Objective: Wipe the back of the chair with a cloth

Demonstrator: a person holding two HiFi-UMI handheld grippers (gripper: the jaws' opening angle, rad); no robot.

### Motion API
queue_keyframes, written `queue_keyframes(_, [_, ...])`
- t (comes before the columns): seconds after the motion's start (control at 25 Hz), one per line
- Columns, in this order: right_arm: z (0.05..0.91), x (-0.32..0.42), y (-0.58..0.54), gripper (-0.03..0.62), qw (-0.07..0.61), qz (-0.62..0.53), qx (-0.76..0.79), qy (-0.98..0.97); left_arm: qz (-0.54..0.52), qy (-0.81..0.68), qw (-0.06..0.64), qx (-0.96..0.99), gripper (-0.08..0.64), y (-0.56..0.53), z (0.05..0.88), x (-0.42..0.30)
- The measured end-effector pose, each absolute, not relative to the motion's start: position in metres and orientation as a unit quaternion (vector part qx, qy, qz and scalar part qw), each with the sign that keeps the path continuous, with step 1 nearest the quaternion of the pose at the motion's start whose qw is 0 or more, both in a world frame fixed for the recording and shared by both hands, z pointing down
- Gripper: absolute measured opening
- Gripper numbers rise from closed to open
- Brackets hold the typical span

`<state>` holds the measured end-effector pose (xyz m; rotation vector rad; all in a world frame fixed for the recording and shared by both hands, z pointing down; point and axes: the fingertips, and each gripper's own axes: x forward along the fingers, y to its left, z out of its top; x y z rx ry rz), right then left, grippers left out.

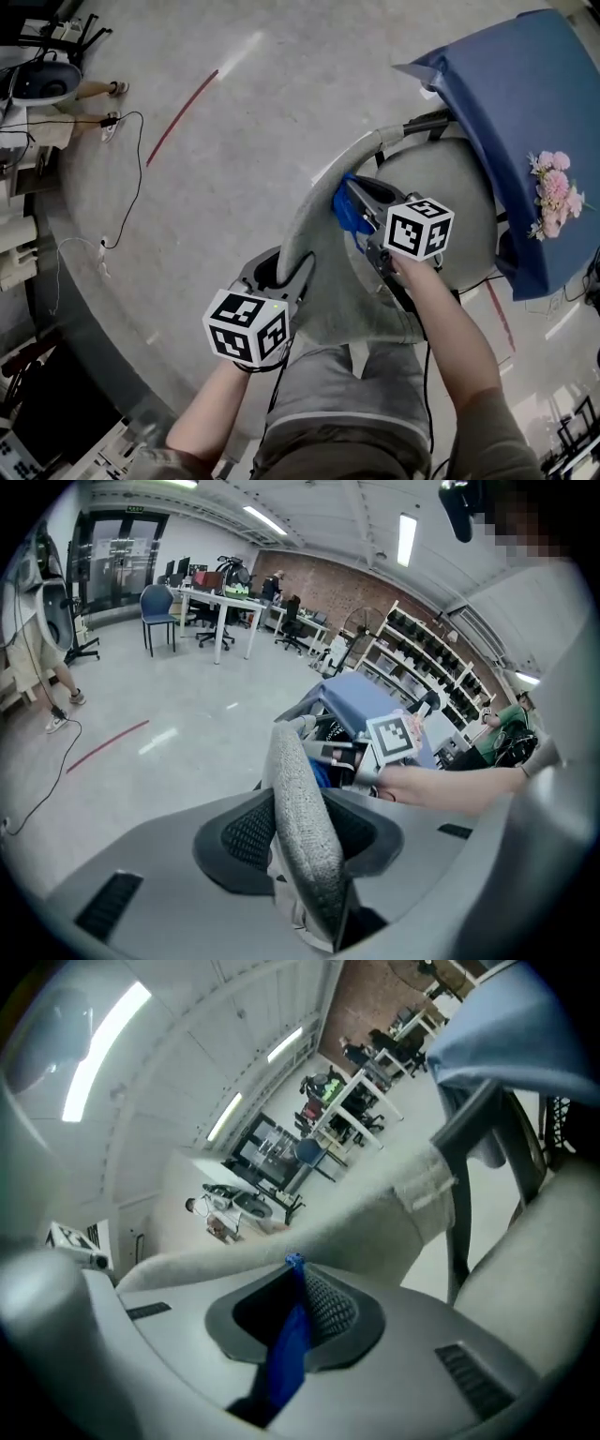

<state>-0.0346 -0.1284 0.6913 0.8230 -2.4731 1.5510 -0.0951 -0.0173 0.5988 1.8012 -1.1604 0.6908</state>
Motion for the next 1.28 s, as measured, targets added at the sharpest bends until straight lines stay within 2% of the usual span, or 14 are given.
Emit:
queue_keyframes(0.2, [0.714, -0.055, -0.005, 0.049, 0.157, 0.530, 0.171, -0.816, 0.280, -0.463, 0.432, 0.722, 0.153, -0.018, 0.601, -0.093])
queue_keyframes(0.44, [0.731, 0.001, 0.118, 0.049, 0.311, 0.540, 0.040, -0.781, 0.285, -0.458, 0.432, 0.723, 0.153, -0.017, 0.601, -0.095])
queue_keyframes(0.56, [0.740, 0.023, 0.133, 0.049, 0.335, 0.572, 0.028, -0.748, 0.276, -0.459, 0.437, 0.723, 0.153, -0.017, 0.600, -0.095])
queue_keyframes(0.68, [0.731, 0.006, 0.113, 0.049, 0.279, 0.615, 0.035, -0.737, 0.274, -0.459, 0.437, 0.723, 0.153, -0.018, 0.601, -0.094])
queue_keyframes(0.92, [0.675, -0.069, 0.015, 0.048, 0.132, 0.611, 0.076, -0.777, 0.278, -0.457, 0.436, 0.723, 0.155, -0.017, 0.601, -0.094])
queue_keyframes(1.12, [0.626, -0.061, -0.097, 0.049, -0.033, 0.601, 0.188, -0.776, 0.275, -0.459, 0.439, 0.722, 0.155, -0.017, 0.601, -0.094])
queue_keyframes(1.28, [0.608, -0.050, -0.141, 0.049, -0.084, 0.553, 0.240, -0.793, 0.264, -0.453, 0.449, 0.723, 0.161, -0.015, 0.597, -0.096])
